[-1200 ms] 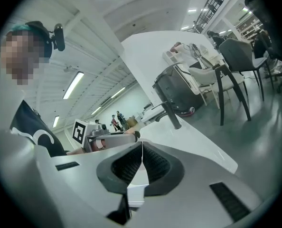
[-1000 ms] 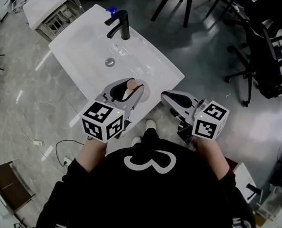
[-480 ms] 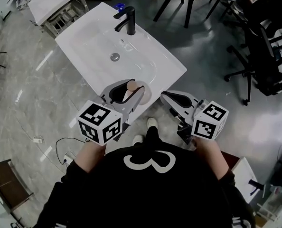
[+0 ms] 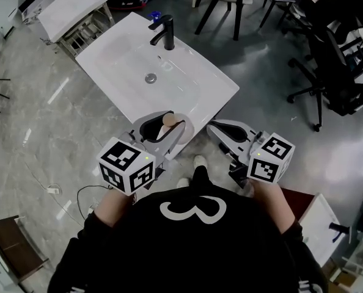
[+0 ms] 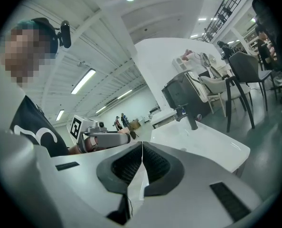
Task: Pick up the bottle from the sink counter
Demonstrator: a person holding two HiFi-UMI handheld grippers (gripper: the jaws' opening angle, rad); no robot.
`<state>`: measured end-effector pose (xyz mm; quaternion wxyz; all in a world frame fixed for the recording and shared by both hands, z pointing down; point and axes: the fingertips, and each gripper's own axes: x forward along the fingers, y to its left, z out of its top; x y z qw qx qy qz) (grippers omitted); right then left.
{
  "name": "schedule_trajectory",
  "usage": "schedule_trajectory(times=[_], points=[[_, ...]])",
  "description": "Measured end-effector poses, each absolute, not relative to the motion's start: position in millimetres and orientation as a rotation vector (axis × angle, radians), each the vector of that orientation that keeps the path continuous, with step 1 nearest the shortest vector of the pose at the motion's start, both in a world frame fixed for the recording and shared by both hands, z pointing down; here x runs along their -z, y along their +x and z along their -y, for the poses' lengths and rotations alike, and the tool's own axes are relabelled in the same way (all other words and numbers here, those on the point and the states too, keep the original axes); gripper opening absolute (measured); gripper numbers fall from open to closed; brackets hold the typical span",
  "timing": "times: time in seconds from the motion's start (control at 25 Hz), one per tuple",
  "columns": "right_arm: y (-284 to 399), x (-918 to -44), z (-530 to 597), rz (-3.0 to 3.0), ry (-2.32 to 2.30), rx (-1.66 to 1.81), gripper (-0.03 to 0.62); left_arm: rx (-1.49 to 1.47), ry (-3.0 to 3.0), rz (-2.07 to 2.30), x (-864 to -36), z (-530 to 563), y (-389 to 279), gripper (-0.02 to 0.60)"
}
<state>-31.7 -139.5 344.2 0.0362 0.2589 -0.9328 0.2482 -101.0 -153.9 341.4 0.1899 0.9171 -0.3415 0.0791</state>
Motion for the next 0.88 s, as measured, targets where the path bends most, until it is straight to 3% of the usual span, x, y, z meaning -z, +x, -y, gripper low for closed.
schedule_trajectory(times=[0.88], points=[[-26, -318, 116, 2.890, 0.948, -0.605, 0.014, -0.224, 2.624, 0.871, -323, 114, -104, 0.150]])
